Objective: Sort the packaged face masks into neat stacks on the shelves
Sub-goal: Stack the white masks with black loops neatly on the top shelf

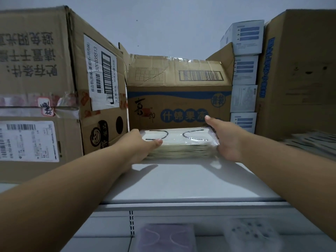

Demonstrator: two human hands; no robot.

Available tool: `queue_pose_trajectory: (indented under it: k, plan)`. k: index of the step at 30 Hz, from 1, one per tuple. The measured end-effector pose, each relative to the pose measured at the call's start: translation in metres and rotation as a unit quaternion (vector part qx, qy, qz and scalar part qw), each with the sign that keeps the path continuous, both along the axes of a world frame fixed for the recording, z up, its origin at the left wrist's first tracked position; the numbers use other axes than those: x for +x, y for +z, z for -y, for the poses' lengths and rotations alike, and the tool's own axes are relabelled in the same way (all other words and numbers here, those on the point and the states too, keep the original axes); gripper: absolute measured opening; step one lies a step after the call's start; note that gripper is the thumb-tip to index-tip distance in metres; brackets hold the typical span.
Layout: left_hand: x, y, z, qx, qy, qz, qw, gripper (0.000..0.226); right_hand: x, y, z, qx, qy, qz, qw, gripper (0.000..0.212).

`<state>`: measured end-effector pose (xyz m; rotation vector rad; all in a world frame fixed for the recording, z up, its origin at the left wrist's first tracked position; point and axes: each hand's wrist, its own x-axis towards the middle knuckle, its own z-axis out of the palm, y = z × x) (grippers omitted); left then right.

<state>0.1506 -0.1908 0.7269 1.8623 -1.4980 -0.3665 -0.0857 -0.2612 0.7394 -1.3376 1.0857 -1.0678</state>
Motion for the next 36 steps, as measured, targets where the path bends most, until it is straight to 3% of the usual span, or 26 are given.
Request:
queue_pose_trajectory:
  k: [3, 5, 6, 9, 13, 15, 18, 21, 33, 36]
  plan:
    - [0.002, -0.002, -0.001, -0.006, -0.003, 0.003, 1.000, 0.089, 0.004, 0.000, -0.005, 0.004, 0.073, -0.032, 0.997, 0.110]
    - [0.002, -0.003, -0.002, -0.009, -0.002, 0.016, 1.000, 0.088, 0.008, -0.003, -0.007, -0.035, 0.056, -0.095, 0.993, 0.136]
    - [0.003, -0.003, -0.002, -0.011, -0.001, 0.026, 1.000, 0.088, 0.007, -0.006, -0.006, -0.066, 0.027, -0.140, 0.988, 0.138]
    - [0.005, -0.004, -0.001, -0.009, -0.006, 0.049, 0.999, 0.084, -0.001, -0.011, -0.008, -0.164, 0.002, -0.255, 0.953, 0.123]
    - [0.007, -0.007, 0.000, -0.025, -0.037, 0.073, 0.996, 0.081, -0.004, -0.015, -0.013, -0.233, -0.003, -0.343, 0.910, 0.097]
    - [0.007, -0.007, 0.000, -0.021, -0.036, 0.083, 0.996, 0.084, -0.004, -0.013, -0.011, -0.252, -0.012, -0.368, 0.895, 0.092]
    - [0.007, -0.007, 0.001, -0.010, -0.021, 0.085, 0.996, 0.081, -0.002, -0.009, -0.015, -0.260, 0.001, -0.395, 0.881, 0.102]
    - [0.005, -0.006, -0.001, -0.016, -0.022, 0.087, 0.996, 0.078, -0.003, -0.011, -0.015, -0.284, -0.005, -0.410, 0.867, 0.085]
    - [0.005, -0.007, 0.002, -0.046, 0.026, 0.063, 0.997, 0.085, -0.003, -0.015, -0.011, -0.236, -0.047, -0.350, 0.905, 0.074]
    - [0.004, -0.007, 0.003, -0.043, 0.035, 0.052, 0.997, 0.089, 0.000, -0.016, -0.011, -0.201, -0.047, -0.350, 0.914, 0.088]
